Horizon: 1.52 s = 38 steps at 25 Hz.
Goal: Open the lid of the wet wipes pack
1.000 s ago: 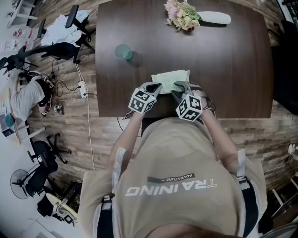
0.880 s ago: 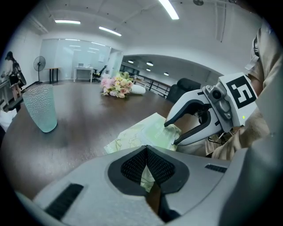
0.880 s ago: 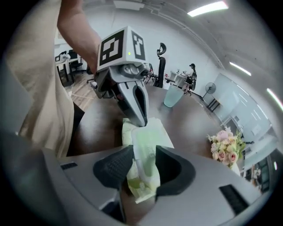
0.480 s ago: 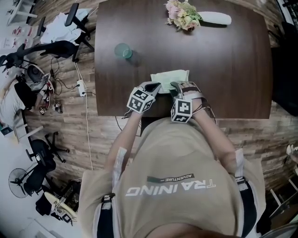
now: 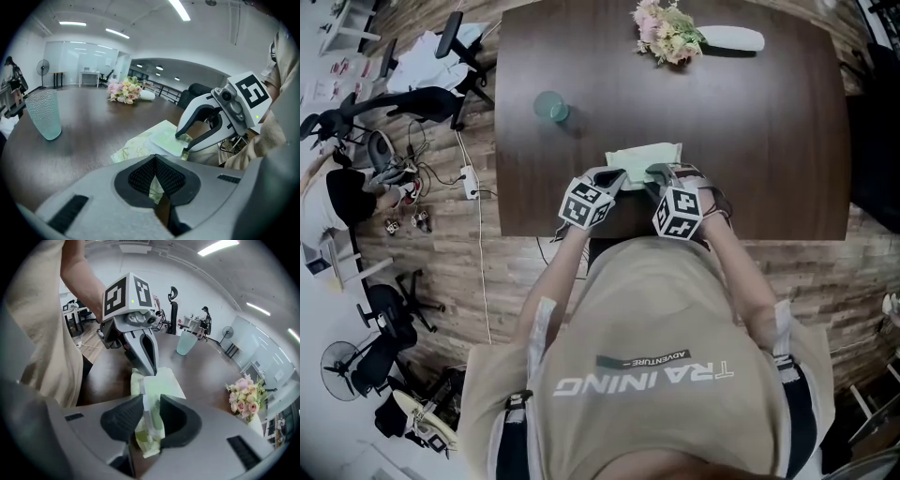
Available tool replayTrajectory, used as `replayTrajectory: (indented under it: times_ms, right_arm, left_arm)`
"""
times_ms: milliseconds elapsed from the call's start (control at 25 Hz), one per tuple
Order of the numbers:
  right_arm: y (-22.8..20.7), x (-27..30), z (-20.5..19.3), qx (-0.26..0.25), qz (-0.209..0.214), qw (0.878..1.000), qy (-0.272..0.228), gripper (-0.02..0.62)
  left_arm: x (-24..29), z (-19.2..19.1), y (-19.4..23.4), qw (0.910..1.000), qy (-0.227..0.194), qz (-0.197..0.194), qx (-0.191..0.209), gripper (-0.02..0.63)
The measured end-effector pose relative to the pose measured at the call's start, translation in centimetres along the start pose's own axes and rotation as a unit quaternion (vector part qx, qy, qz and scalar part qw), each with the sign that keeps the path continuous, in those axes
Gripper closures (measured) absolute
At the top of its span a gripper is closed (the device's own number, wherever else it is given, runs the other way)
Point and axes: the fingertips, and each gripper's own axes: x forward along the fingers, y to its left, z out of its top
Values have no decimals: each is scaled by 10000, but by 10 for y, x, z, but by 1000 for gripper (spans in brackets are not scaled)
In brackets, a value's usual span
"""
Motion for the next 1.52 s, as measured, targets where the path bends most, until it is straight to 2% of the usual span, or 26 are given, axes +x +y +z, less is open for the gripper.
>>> replayTrajectory:
  times_ms: [160,360,560,680,1080,1520]
  right_arm:
    - [-1,-6,2,70,-98,9999,-78,488]
    - [-19,-26,16,1089,-161,9912,-733,495]
    - [-32,-39,15,1548,-254,9817,-1079,504]
    - [-43,-42,18,1699,-395,9767,-1253,512]
    - [-73,-44,22,2050,-473,9623,-1721,523]
    - [-100,-30,23,2191,-456,9567,-1861,526]
  left_arm:
    - [1,0,-2,10000,44,-52,9,597]
    - [-2,0,0,10000,77,-32,26,597]
    - [2,2,-2,9999,163,-10,17,597]
    - [2,3,0,9999,168,16,24,597]
    - [2,3,-1,9997,190,83,-115,597]
    - [0,0,0,9992,368,44,-146,597]
